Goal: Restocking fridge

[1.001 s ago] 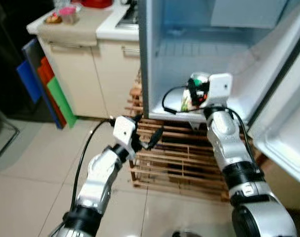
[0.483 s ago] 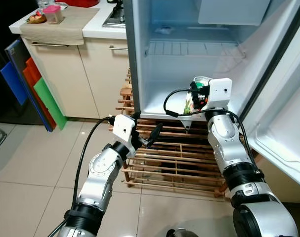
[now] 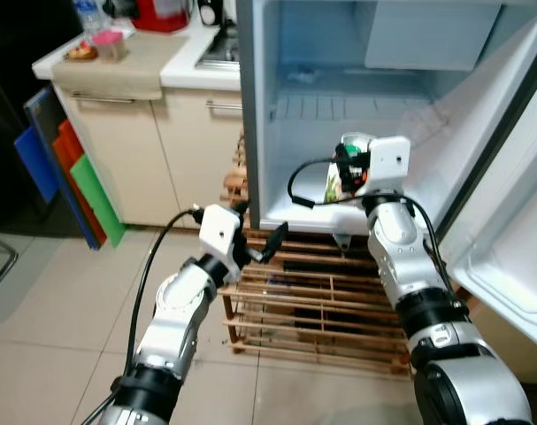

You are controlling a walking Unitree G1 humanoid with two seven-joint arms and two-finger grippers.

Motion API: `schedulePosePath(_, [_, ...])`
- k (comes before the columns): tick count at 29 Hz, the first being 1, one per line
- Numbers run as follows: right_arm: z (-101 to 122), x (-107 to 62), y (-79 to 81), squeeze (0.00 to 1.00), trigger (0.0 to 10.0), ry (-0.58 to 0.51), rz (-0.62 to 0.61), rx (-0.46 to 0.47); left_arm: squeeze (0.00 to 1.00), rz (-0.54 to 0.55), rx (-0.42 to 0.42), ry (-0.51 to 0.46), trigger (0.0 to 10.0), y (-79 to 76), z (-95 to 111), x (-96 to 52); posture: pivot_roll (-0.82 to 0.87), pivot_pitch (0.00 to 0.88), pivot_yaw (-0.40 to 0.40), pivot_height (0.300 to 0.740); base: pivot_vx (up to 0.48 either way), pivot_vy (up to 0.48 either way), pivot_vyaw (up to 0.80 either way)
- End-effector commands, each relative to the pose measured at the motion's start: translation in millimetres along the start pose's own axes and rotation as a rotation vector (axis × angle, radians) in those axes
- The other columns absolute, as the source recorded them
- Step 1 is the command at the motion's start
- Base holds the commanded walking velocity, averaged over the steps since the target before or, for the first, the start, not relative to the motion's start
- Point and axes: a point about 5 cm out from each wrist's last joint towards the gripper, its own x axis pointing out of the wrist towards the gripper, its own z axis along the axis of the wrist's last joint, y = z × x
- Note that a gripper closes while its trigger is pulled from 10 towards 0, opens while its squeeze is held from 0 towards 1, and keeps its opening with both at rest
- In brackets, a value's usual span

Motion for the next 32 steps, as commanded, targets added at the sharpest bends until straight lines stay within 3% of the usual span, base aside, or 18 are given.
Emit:
schedulePosePath(1, [6.3, 2.9, 8.7, 0.0, 10.0, -0.027, 0.028, 0.004, 0.0, -0.006, 0.03, 0.013, 10.0, 5.4, 1.1, -1.7, -0.08, 0.0, 0.027, 0.74, 0.472, 0.0, 0.0])
schedulePosePath(6, [4.7, 2.5, 8.8, 0.0, 10.0, -0.022, 0.028, 0.003, 0.0, -0.042, 0.066, 0.023, 10.0, 0.6, 2.1, 0.6, -0.08, 0.0, 0.027, 0.74, 0.48, 0.0, 0.0])
schedulePosePath(19, [-12.8, -3.0, 15.4, 0.0, 10.0, 0.064, 0.038, 0.023, 0.0, -0.122, 0.086, -0.022, 10.0, -8.1, 16.5, -7.6, -0.06, 0.002, 0.029, 0.74, 0.0, 0.0, 0.0])
schedulePosePath(26, [-24.6, -4.0, 32.1, 0.0, 10.0, 0.134, 0.075, 0.042, 0.0, -0.138, 0.092, -0.004, 10.0, -6.5, 18.9, -20.3, -0.02, 0.027, 0.019, 0.74, 0.0, 0.0, 0.0])
schedulePosePath(32, [-22.6, 3.3, 47.0, 0.0, 10.0, 0.16, 0.089, 0.038, 0.0, -0.139, 0.109, 0.025, 10.0, -1.6, 23.3, -41.9, 0.07, 0.086, 0.009, 0.74, 0.0, 0.0, 0.0])
